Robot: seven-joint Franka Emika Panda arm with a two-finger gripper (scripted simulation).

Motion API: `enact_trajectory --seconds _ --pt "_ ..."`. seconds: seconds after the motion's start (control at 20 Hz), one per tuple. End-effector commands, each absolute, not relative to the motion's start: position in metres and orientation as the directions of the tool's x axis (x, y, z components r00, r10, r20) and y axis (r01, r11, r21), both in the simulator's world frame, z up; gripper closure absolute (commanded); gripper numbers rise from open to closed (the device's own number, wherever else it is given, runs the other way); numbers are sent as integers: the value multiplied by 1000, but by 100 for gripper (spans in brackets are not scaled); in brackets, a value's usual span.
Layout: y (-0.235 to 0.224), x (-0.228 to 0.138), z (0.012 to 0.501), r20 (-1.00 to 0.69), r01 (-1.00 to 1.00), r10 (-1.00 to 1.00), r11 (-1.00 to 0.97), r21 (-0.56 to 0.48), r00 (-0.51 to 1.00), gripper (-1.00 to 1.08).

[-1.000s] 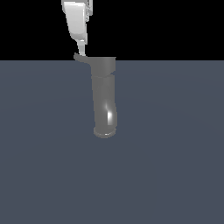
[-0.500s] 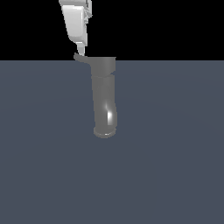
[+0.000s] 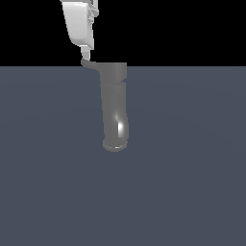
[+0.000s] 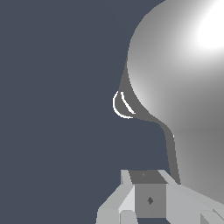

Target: Turn on the faucet by rotating a designated handle.

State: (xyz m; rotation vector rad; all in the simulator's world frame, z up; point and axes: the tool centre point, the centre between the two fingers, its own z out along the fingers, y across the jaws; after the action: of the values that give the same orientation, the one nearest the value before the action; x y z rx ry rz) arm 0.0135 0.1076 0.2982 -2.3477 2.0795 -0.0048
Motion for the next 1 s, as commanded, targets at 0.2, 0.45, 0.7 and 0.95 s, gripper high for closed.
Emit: enact_trajectory --seconds 0.2,0.45,0.7,0.95 --pt "111 -9 298 0 -993 -993 -122 0 122 108" --pt "113 -23 298 0 -993 -993 -122 0 122 108" --pt "112 -27 298 1 -992 -992 -126 -6 126 108" --pt "103 -41 298 1 -992 -992 -125 -4 125 108"
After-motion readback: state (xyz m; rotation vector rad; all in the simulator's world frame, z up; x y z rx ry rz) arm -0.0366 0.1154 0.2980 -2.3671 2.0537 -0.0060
